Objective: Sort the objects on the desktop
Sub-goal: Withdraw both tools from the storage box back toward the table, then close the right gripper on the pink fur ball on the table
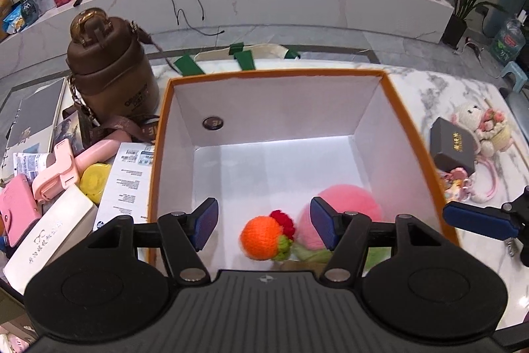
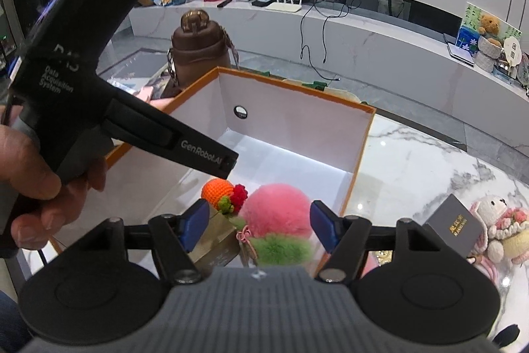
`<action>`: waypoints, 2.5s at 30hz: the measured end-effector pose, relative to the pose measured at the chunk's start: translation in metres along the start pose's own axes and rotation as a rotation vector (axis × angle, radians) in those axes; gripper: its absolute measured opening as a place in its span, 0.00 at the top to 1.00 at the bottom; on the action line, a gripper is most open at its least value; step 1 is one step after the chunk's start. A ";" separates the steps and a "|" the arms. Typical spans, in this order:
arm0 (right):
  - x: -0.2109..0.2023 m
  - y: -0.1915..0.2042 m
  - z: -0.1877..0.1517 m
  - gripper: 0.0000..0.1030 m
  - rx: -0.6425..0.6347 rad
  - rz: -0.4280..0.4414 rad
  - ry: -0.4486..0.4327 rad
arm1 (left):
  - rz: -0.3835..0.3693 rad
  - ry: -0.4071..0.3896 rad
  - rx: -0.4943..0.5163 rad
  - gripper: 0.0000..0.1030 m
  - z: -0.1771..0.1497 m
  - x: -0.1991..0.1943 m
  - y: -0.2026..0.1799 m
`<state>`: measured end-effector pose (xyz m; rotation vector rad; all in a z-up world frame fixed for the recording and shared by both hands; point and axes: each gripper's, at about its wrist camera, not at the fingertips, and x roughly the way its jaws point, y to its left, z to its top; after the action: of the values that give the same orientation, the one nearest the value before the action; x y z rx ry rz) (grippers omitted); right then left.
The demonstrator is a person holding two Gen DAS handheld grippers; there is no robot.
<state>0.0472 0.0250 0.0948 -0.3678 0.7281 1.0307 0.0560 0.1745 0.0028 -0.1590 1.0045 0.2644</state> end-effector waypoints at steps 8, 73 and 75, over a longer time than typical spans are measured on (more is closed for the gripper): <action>-0.011 -0.007 -0.001 0.31 0.021 -0.013 -0.032 | -0.006 -0.018 0.041 0.30 -0.002 -0.011 -0.020; 0.052 -0.076 -0.076 0.92 0.033 -0.113 0.063 | -0.170 -0.068 0.084 0.30 0.010 -0.012 -0.106; 0.035 -0.082 -0.078 0.96 0.058 -0.118 0.065 | -0.179 -0.069 0.098 0.30 0.008 -0.012 -0.113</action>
<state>0.1009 -0.0386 0.0097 -0.3918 0.7839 0.8877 0.0897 0.0669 0.0184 -0.1484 0.9263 0.0570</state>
